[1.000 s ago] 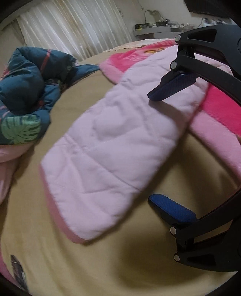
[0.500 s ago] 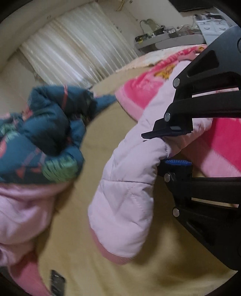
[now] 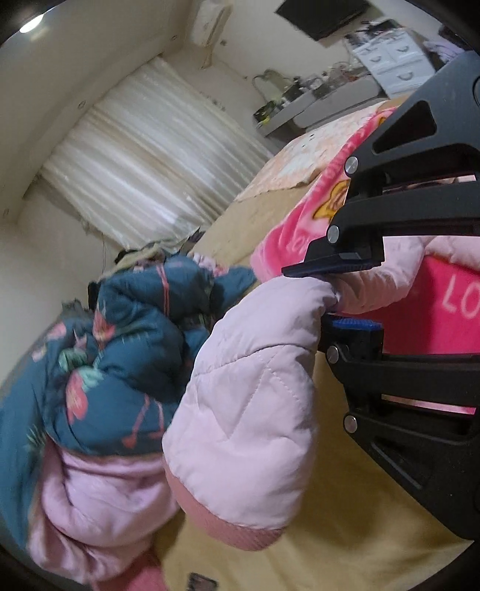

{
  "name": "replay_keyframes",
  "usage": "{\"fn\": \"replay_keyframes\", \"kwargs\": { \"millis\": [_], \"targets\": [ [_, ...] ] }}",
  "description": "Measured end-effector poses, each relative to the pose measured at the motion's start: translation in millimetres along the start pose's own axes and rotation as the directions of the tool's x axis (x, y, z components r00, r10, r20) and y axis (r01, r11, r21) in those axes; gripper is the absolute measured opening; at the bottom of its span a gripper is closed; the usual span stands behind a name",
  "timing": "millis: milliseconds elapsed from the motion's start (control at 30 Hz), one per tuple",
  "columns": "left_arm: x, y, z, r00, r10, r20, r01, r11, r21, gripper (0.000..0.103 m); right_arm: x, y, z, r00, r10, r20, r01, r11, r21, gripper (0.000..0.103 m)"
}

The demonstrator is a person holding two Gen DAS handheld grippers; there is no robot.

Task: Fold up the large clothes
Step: 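Lift the held sleeve and swing it over the jacket front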

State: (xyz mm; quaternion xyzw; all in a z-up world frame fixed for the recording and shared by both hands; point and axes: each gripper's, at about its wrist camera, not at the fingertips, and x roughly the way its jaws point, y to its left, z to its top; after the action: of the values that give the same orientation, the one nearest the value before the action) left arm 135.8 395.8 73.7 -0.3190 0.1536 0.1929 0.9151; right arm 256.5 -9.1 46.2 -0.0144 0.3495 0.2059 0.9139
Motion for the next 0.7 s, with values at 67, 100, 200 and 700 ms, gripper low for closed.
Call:
{"fn": "replay_keyframes", "kwargs": {
  "millis": [67,100,200,700],
  "targets": [
    [-6.7,-17.1,2.7,1.000,-0.004,0.005,0.004,0.999,0.035,0.012,-8.1,-3.7,-0.2,1.000,0.003,0.014,-0.003,1.000,-0.004,0.098],
    [-9.4,-27.9,5.0,1.000,-0.006,0.009,0.006,0.999,0.053,0.012,-11.8,-5.8,-0.4,1.000,0.013,0.019,-0.013,1.000,0.002,0.098],
    [-18.5,-51.0,5.6,1.000,-0.013,0.014,0.012,0.996,0.083,0.011,-23.8,-12.5,-2.1,0.999,0.028,0.030,-0.028,1.000,0.014,0.098],
    [-34.7,-143.9,-8.9,1.000,-0.018,0.004,0.016,0.969,0.246,0.011,-60.9,-59.0,-18.0,0.996,0.050,0.072,-0.058,0.992,0.111,0.098]
  ]
}}
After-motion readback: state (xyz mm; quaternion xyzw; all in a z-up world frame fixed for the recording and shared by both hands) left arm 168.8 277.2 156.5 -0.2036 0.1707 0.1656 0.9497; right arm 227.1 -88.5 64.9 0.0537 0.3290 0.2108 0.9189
